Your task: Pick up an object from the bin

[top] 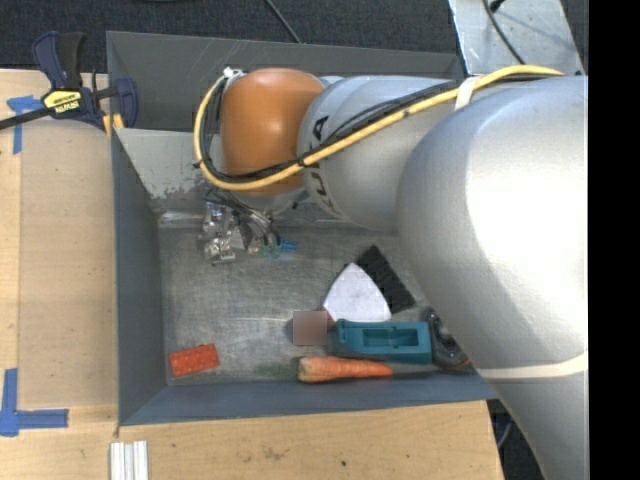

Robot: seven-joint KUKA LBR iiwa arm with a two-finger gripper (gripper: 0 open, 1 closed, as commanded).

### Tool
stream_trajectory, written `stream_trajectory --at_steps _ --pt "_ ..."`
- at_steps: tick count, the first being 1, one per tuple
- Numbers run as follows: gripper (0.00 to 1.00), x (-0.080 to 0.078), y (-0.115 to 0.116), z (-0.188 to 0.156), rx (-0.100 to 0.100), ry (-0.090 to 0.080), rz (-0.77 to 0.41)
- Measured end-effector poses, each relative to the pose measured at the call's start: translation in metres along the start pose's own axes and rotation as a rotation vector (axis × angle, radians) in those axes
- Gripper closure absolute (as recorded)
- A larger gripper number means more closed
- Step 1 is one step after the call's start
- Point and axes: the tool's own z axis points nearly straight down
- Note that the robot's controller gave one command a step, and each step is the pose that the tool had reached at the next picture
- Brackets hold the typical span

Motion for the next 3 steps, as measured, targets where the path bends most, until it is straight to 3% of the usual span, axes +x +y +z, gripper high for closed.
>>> stream_trajectory --at_steps 1,2,3 --pt "0.0 0.0 -0.0002 0.0 0.0 0.0 0.001" --pt "0.0 -0.0001 -0.0003 0.0 0.0 0.0 0.001" --pt "1.0 -0.0083 -0.0054 0.0096 -0.003 -0.011 0.293"
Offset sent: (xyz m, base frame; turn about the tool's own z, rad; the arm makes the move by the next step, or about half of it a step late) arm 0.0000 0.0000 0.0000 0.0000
